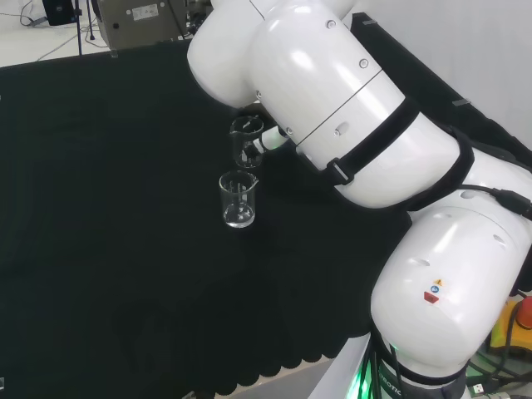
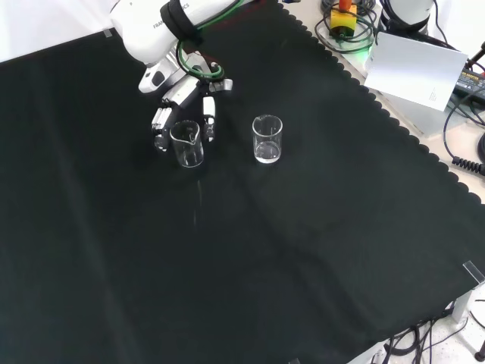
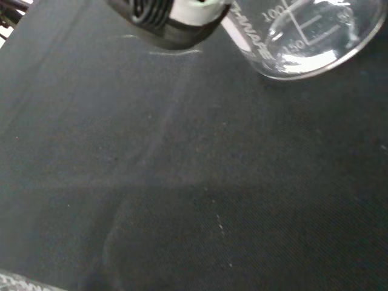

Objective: Place the beaker back on the table.

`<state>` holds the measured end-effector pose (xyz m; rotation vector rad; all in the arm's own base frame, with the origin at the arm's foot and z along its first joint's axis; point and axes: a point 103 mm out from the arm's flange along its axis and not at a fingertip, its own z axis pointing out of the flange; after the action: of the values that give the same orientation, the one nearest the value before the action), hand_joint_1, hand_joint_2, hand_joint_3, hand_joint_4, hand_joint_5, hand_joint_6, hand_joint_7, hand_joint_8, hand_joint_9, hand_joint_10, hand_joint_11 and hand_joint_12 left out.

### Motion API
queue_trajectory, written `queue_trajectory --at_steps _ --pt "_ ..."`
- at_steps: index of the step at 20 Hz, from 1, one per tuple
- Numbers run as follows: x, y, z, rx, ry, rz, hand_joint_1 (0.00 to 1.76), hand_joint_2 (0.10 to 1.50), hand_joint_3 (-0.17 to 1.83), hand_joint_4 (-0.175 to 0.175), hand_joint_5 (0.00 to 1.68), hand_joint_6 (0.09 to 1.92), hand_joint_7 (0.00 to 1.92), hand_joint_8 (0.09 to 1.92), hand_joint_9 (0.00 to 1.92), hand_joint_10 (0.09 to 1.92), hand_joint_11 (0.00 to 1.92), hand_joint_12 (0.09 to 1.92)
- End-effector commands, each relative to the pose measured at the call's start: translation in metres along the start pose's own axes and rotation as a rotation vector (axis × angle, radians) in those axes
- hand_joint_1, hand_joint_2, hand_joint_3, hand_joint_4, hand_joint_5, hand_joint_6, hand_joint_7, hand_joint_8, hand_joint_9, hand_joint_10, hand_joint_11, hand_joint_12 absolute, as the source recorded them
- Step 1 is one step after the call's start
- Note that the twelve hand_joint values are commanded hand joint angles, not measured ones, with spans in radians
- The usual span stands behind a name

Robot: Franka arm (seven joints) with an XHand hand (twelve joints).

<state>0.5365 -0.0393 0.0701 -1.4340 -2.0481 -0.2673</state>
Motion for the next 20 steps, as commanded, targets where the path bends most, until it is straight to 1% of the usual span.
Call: queue_trajectory --at_steps 1,5,9,13,18,20 --pt "0.011 -0.015 -0.011 -0.029 -0.029 -0.002 0.97 0.85 -0.17 -0.004 0.26 0.09 0.13 0.63 0.56 0.09 0.19 1.34" --pt "0.027 -0.028 -0.038 -0.062 -0.054 0.000 0.92 0.83 -0.17 0.006 0.23 0.09 0.05 0.61 0.45 0.09 0.04 1.40" --pt "0.047 -0.045 -0.066 -0.092 -0.080 0.014 0.90 0.83 -0.17 0.008 0.23 0.09 0.04 0.60 0.44 0.09 0.01 1.42" --pt "0.070 -0.068 -0.084 -0.110 -0.091 0.032 0.88 0.84 -0.17 0.006 0.25 0.09 0.07 0.62 0.47 0.09 0.01 1.43" --pt "0.101 -0.103 -0.096 -0.081 -0.102 0.092 0.82 0.86 -0.17 0.001 0.26 0.09 0.11 0.63 0.50 0.09 0.02 1.44" --pt "0.112 -0.115 -0.097 -0.068 -0.123 0.118 0.79 0.87 -0.17 0.000 0.26 0.09 0.10 0.63 0.49 0.09 0.02 1.44"
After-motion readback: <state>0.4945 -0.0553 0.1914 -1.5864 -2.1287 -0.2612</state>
